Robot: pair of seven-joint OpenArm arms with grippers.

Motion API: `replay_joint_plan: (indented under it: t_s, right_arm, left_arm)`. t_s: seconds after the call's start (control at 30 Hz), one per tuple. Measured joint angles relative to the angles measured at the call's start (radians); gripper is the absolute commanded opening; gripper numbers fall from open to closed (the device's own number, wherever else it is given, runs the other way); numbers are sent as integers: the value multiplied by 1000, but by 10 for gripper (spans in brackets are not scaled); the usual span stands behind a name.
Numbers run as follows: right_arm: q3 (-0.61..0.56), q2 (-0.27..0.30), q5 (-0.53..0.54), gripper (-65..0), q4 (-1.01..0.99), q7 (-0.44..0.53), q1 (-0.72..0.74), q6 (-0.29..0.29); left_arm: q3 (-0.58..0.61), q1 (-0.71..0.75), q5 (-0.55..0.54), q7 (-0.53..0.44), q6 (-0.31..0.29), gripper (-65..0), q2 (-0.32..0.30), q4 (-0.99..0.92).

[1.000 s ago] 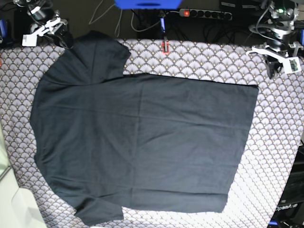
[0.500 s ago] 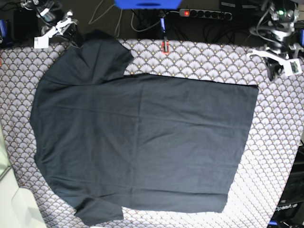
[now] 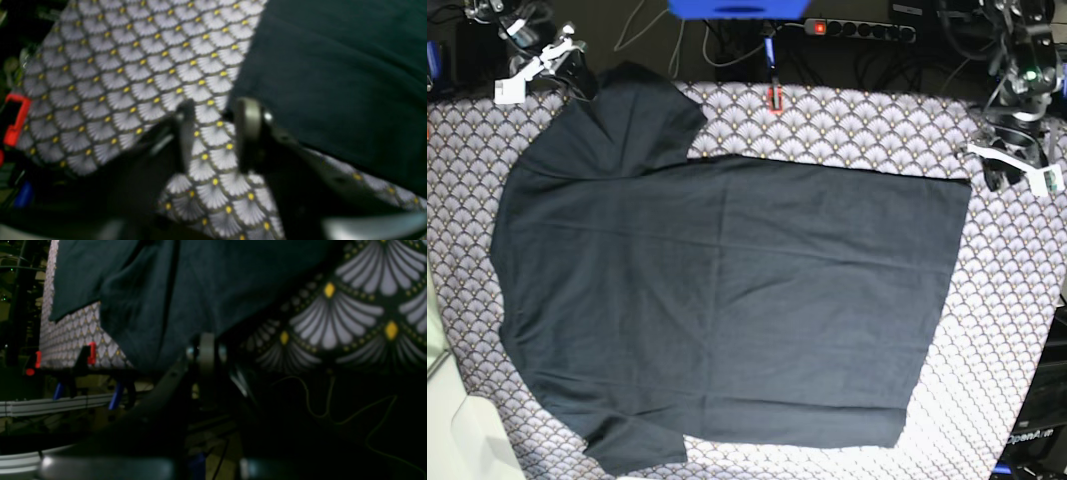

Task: Fold the T-shirt properly
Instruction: 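Grasp the shirt's shoulder corners with the left and right grippers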

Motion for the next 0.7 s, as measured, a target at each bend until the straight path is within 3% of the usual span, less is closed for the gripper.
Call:
replay_joint_plan:
  t_s: [0.2,0.33,0.4,0.7]
  right_arm:
    - [-3,12,0,-650,0,-3,-2,0]
    - [-3,12,0,-650,0,-2,-2,0]
    - [-3,11,0,-650,0,-3,-3,0]
    - [-5,31,0,-650,0,-3,-3,0]
  left_arm:
    - [-110,-103,3,-23,-201,-375,97,-153]
    - [-200,-168,17,-18,-312,-375,120,-240]
    - [-212,-194,15,-19,-335,-374,126,-275]
    - [-211,-224,13,-19,-332,-374,129,-355]
